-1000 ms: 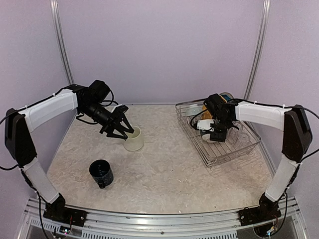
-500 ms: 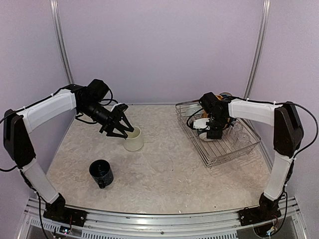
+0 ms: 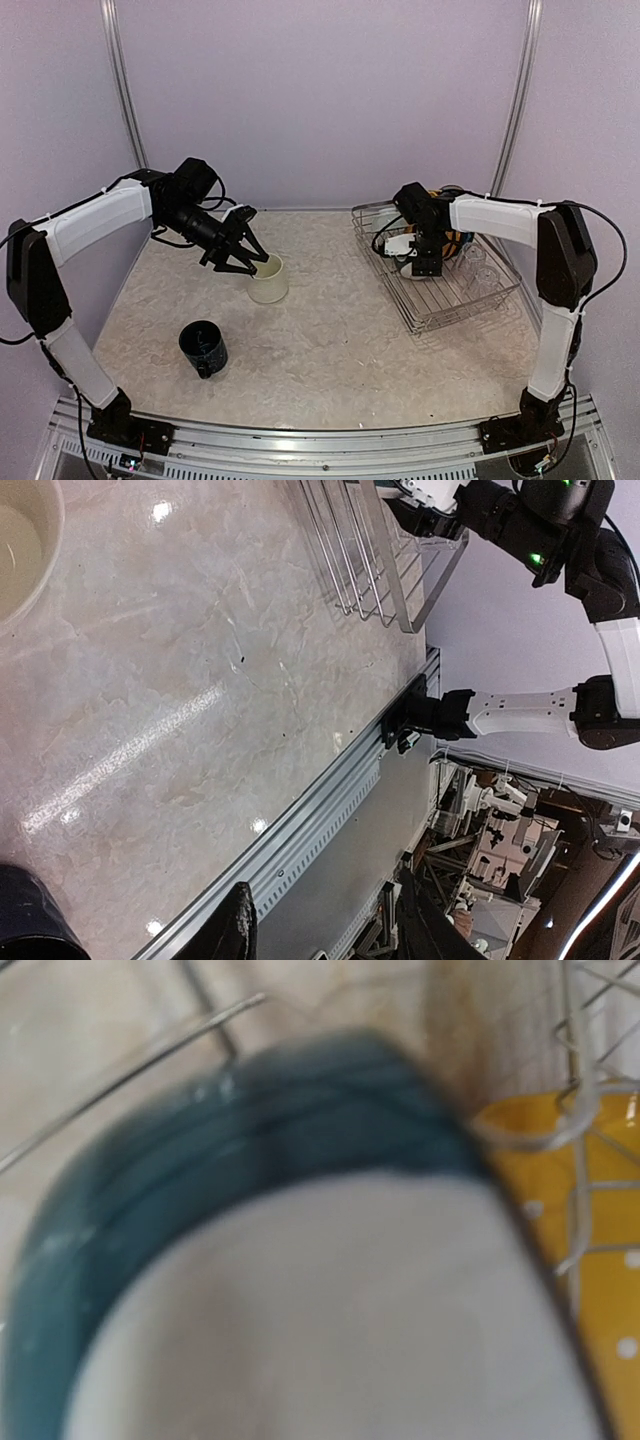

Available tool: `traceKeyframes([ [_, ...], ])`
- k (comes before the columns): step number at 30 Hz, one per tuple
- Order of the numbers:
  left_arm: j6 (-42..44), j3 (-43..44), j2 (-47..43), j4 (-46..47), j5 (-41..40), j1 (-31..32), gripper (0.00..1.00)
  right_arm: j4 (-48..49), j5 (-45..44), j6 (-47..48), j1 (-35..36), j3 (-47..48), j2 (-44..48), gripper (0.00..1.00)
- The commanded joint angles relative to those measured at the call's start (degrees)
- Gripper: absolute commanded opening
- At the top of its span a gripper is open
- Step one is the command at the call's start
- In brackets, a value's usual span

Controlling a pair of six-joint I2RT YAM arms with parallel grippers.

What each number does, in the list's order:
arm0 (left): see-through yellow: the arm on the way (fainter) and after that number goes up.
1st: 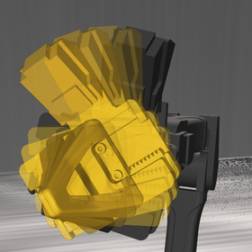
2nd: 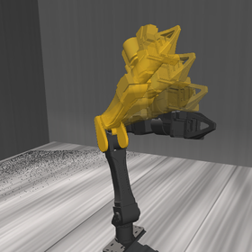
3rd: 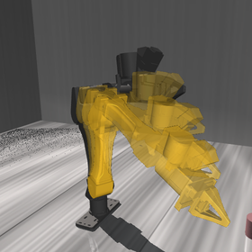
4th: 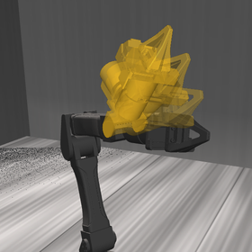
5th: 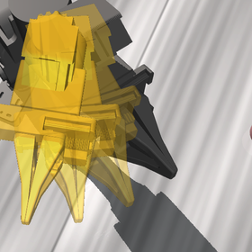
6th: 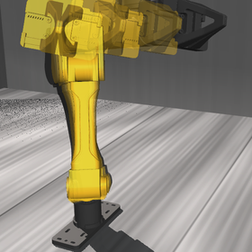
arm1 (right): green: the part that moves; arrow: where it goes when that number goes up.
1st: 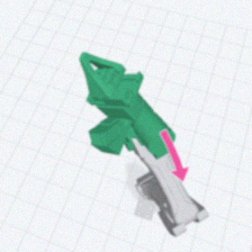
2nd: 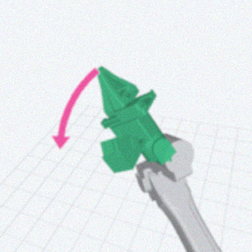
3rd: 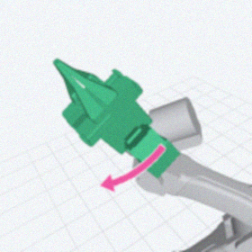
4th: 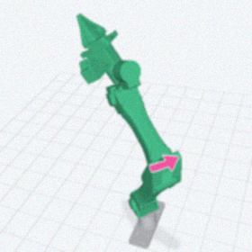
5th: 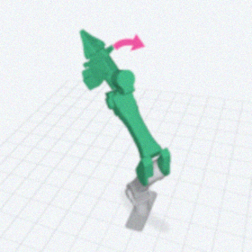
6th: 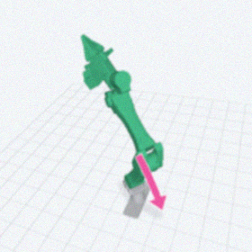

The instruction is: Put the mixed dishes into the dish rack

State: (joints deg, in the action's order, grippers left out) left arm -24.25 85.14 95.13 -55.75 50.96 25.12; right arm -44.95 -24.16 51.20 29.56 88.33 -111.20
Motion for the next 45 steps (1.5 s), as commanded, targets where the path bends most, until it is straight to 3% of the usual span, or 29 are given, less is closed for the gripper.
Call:
traceKeyframes([
  [1, -0.10, -0.79, 0.14, 0.89, 0.98, -0.47, 0.45, 6.15, -0.68, -0.86, -0.54, 2.36, -2.03, 0.85],
  [5, -0.18, -0.77, 0.29, 0.93, 1.15, -0.59, 0.45, 6.99, -0.88, -0.43, -0.56, 2.23, -1.77, 0.90],
  [8, -0.42, -0.77, 0.40, 1.23, 1.39, -0.60, 0.45, 7.76, -1.61, 0.06, -0.56, 2.37, -1.51, 1.00],
  [45, -1.41, 0.59, 2.14, 1.54, 1.51, -0.47, 0.44, 5.95, -3.04, 1.10, -0.43, 5.76, 3.35, 1.00],
])
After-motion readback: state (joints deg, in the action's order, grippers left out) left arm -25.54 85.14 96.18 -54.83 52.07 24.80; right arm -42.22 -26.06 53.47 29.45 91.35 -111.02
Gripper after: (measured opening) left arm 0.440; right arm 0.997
